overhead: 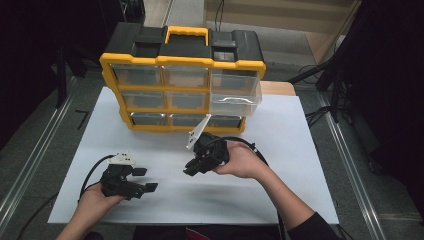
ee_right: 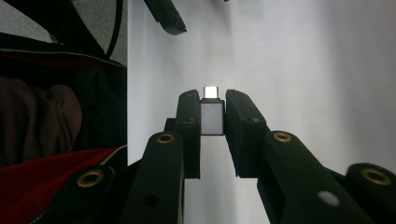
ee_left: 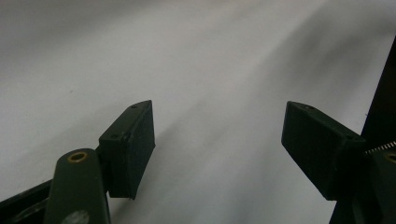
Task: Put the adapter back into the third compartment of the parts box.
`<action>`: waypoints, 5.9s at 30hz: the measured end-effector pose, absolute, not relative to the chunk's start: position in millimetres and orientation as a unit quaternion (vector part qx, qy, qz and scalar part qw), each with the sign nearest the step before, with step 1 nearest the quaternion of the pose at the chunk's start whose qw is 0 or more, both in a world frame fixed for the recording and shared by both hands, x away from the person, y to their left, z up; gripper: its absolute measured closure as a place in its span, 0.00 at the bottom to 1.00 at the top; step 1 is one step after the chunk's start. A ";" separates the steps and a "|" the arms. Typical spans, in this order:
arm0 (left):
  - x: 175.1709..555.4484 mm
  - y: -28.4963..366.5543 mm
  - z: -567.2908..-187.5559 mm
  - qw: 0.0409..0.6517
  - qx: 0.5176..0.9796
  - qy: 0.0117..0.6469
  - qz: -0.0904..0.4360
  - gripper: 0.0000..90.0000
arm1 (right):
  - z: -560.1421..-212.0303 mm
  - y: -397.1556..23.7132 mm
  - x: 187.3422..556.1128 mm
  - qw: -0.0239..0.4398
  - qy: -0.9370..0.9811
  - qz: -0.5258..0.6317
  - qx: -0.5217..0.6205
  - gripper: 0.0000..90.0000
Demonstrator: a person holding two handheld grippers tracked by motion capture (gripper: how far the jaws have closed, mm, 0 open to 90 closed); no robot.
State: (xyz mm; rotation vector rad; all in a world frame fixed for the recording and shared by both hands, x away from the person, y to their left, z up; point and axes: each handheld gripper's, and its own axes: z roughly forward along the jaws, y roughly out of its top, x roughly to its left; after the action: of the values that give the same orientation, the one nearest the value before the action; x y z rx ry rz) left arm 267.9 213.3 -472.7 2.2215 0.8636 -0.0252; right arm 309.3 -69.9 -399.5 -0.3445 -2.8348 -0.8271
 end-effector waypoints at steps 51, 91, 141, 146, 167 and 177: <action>267.6 214.0 -472.6 0.370 0.866 0.335 -0.013 0.30 | -288.0 -69.1 336.6 0.073 -0.946 -0.296 -0.115 0.82; 267.5 212.7 -473.1 0.366 0.870 0.331 -0.015 0.30 | -190.6 -109.8 378.6 0.016 -0.935 -0.311 -0.167 0.82; 266.7 213.4 -472.9 0.362 0.872 0.328 -0.013 0.30 | -211.2 -203.0 382.8 -0.023 -0.910 -0.333 -0.246 0.46; 266.6 213.3 -472.8 0.361 0.873 0.327 -0.013 0.30 | -211.4 -214.1 379.6 -0.021 -0.908 -0.333 -0.254 0.34; 267.2 212.3 -473.9 0.361 0.871 0.332 -0.015 0.30 | -245.2 -265.8 346.9 -0.055 -0.898 -0.350 -0.261 0.26; 267.0 212.9 -473.7 0.359 0.872 0.333 -0.012 0.30 | -293.4 -270.7 342.8 -0.041 -0.892 -0.359 -0.272 0.27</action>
State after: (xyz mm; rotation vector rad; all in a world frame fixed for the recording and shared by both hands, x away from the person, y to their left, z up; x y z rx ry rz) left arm 267.0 212.9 -473.7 2.2488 0.8579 -0.0305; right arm 342.8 -270.7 -293.4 -0.8783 -2.8763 -1.1593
